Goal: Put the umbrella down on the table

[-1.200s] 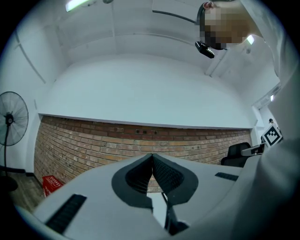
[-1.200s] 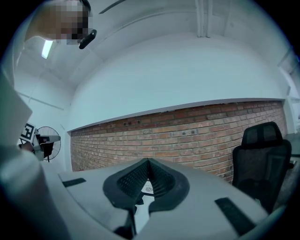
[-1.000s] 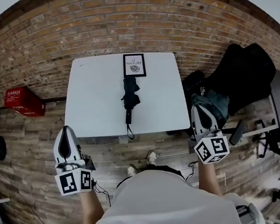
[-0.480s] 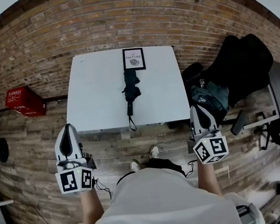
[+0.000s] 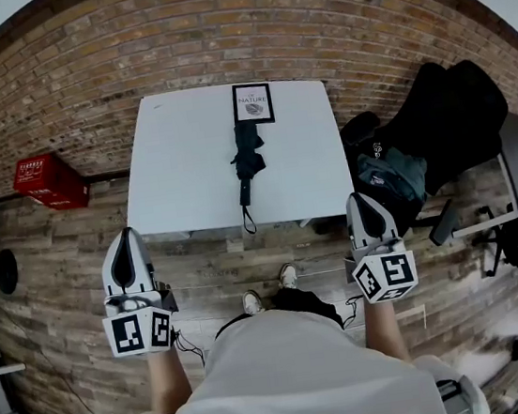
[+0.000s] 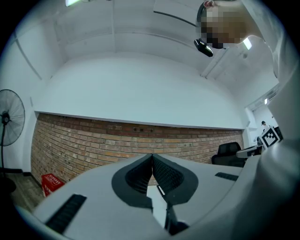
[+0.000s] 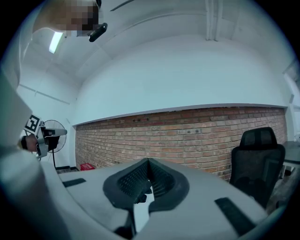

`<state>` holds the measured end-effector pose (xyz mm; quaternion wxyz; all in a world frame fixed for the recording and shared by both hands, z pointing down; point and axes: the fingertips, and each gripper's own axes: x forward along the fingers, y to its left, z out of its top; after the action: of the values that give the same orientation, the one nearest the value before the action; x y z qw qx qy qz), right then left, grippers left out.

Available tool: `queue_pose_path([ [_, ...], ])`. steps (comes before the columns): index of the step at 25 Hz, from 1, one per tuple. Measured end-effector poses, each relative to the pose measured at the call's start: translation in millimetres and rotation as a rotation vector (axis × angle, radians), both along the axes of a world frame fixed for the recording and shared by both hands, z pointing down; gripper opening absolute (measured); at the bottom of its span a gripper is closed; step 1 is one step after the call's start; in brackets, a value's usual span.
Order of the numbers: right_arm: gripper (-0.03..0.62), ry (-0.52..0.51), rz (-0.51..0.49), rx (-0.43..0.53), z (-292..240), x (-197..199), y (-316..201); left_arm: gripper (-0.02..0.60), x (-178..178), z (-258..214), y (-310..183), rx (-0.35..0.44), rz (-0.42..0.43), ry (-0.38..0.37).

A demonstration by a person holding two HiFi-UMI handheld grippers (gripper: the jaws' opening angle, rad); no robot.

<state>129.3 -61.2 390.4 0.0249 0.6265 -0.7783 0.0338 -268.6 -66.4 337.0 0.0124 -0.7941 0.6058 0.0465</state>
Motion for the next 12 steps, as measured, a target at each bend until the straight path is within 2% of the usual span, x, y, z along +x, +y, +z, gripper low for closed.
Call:
queue_pose_path([
  [12,0.020,0.022,0.007,-0.021,6.1,9.1,6.9,0.025,13.2,7.1,-5.1,-0.016,0.025,0.003],
])
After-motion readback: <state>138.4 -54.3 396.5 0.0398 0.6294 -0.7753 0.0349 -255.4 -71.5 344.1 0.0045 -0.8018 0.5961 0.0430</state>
